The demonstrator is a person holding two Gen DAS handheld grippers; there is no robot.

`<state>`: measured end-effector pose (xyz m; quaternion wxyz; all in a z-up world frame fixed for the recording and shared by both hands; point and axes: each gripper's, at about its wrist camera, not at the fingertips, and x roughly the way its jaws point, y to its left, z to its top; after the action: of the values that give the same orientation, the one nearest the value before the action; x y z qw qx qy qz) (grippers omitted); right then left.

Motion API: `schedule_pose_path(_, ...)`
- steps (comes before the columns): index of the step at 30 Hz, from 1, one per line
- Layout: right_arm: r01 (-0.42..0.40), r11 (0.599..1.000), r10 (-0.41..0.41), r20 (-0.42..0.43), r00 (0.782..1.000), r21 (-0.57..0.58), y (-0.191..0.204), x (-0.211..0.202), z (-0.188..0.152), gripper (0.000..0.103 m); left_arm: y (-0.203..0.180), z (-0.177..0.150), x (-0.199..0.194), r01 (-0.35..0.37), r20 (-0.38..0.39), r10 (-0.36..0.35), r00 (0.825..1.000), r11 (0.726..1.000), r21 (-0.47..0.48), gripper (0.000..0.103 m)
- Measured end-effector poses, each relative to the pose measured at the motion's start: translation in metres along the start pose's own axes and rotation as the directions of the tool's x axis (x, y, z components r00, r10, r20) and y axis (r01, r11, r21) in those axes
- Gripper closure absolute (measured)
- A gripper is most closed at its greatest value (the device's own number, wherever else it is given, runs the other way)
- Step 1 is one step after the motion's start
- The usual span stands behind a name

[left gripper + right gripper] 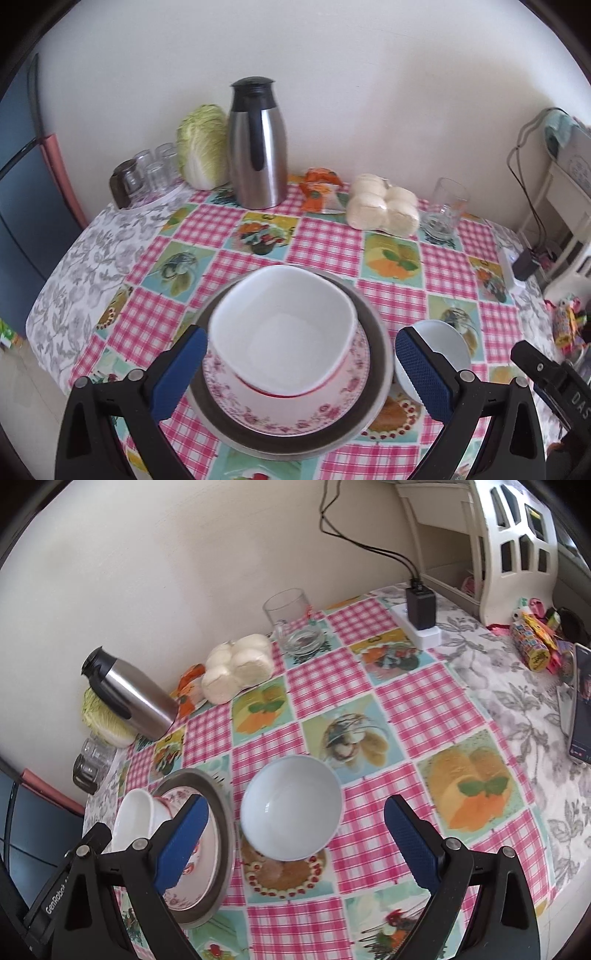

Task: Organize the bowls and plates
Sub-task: 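Move both grippers to the rim of the pale blue-white bowl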

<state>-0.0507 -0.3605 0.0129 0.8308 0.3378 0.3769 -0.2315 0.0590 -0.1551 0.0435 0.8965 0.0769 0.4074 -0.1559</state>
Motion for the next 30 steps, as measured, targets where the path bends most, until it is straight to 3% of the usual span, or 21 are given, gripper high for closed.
schedule_pose_path(12, 0.066, 0.992, -0.067, 0.012, 0.998, 0.103, -0.062, -0.002, 0.009, 0.007, -0.069, -0.01, 0.009, 0.094, -0.034, -0.092, 0.995, 0.991, 0.097, 0.0)
schedule_pose_path(21, 0.093, 0.984, -0.092, -0.011, 0.996, 0.153, -0.088, 0.009, 0.01, 0.007, -0.082, -0.006, 0.026, 0.108, -0.015, -0.107, 0.994, 0.992, 0.059, 0.0)
schedule_pose_path(30, 0.105, 0.985, -0.097, -0.068, 0.993, 0.135, -0.087, 0.035, 0.008, 0.007, -0.09, 0.002, 0.047, 0.158, -0.033, -0.157, 0.987, 0.987, 0.032, 0.0)
